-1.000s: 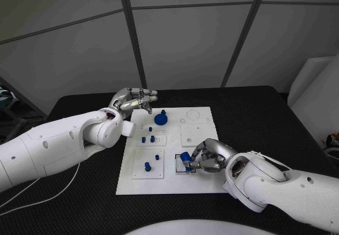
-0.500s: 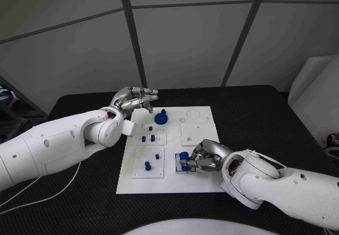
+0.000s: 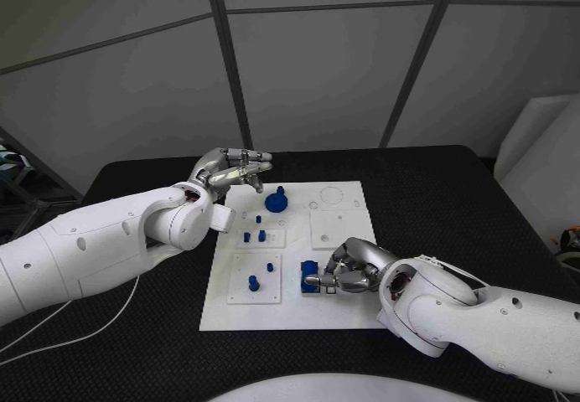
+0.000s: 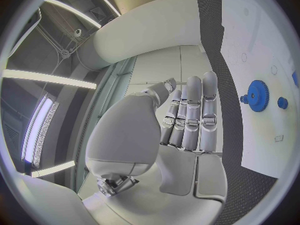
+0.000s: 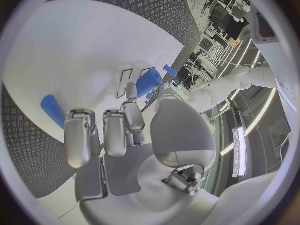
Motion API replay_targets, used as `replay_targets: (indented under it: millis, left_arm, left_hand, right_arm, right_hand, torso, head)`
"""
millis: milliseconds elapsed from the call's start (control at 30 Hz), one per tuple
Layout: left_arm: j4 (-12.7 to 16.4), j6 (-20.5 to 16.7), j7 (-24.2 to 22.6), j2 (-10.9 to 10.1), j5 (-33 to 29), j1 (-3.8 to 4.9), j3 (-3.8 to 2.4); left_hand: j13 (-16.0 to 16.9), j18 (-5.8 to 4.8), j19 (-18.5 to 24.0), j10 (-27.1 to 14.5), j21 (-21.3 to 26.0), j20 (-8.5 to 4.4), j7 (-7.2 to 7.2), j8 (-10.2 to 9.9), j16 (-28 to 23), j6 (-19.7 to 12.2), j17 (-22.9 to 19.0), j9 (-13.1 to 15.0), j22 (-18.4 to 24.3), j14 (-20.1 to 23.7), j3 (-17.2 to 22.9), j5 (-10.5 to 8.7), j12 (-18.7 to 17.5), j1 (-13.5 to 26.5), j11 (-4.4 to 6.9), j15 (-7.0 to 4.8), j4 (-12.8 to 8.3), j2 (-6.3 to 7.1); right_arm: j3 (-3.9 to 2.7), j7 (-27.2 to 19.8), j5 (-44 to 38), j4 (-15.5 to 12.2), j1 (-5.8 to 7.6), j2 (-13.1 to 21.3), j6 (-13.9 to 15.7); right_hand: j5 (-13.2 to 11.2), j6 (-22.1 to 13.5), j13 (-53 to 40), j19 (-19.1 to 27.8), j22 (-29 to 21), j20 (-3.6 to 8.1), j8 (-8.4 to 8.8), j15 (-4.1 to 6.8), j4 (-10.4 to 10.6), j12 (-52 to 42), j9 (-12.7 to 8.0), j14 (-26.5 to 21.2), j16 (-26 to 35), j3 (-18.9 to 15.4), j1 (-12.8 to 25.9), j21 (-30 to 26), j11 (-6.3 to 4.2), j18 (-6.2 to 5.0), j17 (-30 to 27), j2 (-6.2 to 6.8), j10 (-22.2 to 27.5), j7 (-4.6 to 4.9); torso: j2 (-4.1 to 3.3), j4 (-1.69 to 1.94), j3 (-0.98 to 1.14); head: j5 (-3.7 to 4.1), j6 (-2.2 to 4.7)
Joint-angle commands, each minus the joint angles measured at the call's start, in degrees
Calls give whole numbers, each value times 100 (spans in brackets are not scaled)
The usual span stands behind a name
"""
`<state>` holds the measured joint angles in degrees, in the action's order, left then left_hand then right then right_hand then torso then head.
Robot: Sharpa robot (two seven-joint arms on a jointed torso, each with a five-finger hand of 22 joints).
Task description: Assemble the parts on the task board
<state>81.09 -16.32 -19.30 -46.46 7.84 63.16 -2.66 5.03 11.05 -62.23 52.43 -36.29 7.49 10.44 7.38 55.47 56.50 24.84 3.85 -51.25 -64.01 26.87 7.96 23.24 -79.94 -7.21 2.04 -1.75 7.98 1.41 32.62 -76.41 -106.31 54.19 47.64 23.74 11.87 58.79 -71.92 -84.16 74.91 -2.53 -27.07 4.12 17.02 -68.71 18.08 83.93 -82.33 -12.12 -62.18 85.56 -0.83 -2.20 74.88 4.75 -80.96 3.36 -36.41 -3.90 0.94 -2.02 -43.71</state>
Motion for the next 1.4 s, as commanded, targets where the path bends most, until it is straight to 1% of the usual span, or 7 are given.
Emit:
replay_targets:
  millis: [33,300,433,567,800,1167,1400]
  left_arm:
    - [8,55,-33,3,-9,9,-3]
    - [3,54,-34,2,-9,9,-3]
    - [0,54,-34,-3,-9,9,-3]
    - [-7,54,-34,3,-9,9,-3]
    - [-8,62,-34,18,-9,9,-3]
    - [-2,62,-32,5,-9,9,-3]
    - [-1,61,-30,-3,-9,9,-3]
  left_hand:
    - [-7,-59,54,-30,26,-1,4,-16,14,-29,-7,-1,9,42,-29,7,29,10,9,12,2,-49]
    - [-9,-58,57,-45,28,1,6,-15,22,-32,-16,0,9,48,-37,8,42,8,8,13,-2,-54]
    - [-9,-58,57,-45,28,1,6,-15,22,-32,-16,0,9,48,-37,8,42,8,8,13,-2,-54]
    - [-9,-58,57,-45,28,1,6,-15,22,-32,-16,0,9,48,-37,8,42,8,8,13,-2,-54]
    - [-10,-58,58,-50,29,2,7,-16,25,-35,-18,-1,9,49,-40,8,46,10,7,14,-1,-57]
    - [-10,-58,58,-53,31,3,8,-16,27,-37,-21,-1,10,51,-42,9,51,16,6,15,5,-64]
    - [-10,-58,58,-53,31,3,8,-16,27,-37,-21,-1,10,51,-42,9,51,16,6,15,5,-64]
  right_arm:
    - [-2,-82,-51,-22,5,-5,8]
    - [-1,-239,-71,-97,5,52,40]
    - [0,-351,-209,-174,5,118,-5]
    - [0,-385,-293,-188,4,138,-54]
    - [-2,-243,-419,-107,5,80,-47]
    - [-2,-151,-502,-18,5,-8,-193]
    - [-2,-192,-507,-37,5,31,-270]
  right_hand:
    - [-106,-45,-14,-105,971,25,-19,24,-6,24,29,322,27,71,138,-30,-4,53,-2,24,1,-11]
    - [-79,-45,-46,-111,980,25,-30,25,-13,13,78,329,16,193,225,-25,-8,55,29,3,-15,-15]
    - [-12,-37,-81,-120,991,38,-46,32,-43,6,138,335,6,315,-275,-19,-21,57,58,15,-34,-29]
    - [159,-15,-105,-135,1009,46,-64,50,-169,4,183,341,-5,436,-763,-6,-36,62,87,-156,-49,-46]
    - [398,26,-142,-155,1033,63,-91,68,-161,-13,235,348,-22,458,-998,13,-59,69,125,-388,-81,-70]
    - [557,35,-162,-161,1042,87,-106,96,-265,-6,281,351,-27,486,-1339,17,-94,71,143,-506,-101,-109]
    - [231,27,-174,-152,1035,107,-101,113,-501,13,307,350,-22,558,-1754,6,-111,68,146,-476,-102,-124]
  torso:
    - [0,-3,3]
    - [0,-6,8]
    - [2,-5,9]
    - [2,-10,5]
    - [2,17,1]
    - [-4,-2,2]
    - [-2,0,5]
  head:
    - [-3,-1]
    - [-1,-1]
    - [-2,3]
    - [6,10]
    - [23,13]
    - [9,1]
    - [8,-21]
